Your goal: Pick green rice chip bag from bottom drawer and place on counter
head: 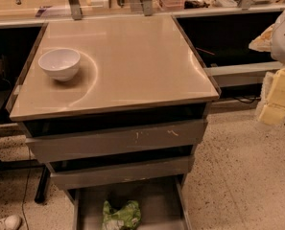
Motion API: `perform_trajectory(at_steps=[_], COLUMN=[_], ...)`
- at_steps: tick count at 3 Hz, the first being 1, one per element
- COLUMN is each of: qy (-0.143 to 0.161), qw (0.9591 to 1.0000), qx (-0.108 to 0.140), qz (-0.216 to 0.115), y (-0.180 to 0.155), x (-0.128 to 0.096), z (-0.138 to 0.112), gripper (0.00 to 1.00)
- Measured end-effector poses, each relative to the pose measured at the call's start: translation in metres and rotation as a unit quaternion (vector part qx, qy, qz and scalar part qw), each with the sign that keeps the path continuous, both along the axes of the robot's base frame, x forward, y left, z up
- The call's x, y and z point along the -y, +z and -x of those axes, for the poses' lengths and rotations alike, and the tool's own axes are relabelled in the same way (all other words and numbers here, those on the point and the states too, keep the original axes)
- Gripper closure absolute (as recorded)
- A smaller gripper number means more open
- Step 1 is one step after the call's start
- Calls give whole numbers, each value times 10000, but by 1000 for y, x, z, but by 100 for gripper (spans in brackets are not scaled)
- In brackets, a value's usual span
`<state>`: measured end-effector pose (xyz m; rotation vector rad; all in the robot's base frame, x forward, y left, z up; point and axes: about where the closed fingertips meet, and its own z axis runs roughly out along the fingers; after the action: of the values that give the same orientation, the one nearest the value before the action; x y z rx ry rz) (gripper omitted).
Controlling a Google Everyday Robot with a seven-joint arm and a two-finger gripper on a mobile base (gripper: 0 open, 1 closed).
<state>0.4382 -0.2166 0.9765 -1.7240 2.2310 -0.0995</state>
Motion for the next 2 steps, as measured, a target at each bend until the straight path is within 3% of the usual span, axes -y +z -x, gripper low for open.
perform_trajectory(at_steps=[1,2], qy=[-10,22], qw=[10000,9999], qx=[49,-79], qz=[12,-82], y=[0,-17], x=[-1,-12], z=[1,12], gripper=[0,0])
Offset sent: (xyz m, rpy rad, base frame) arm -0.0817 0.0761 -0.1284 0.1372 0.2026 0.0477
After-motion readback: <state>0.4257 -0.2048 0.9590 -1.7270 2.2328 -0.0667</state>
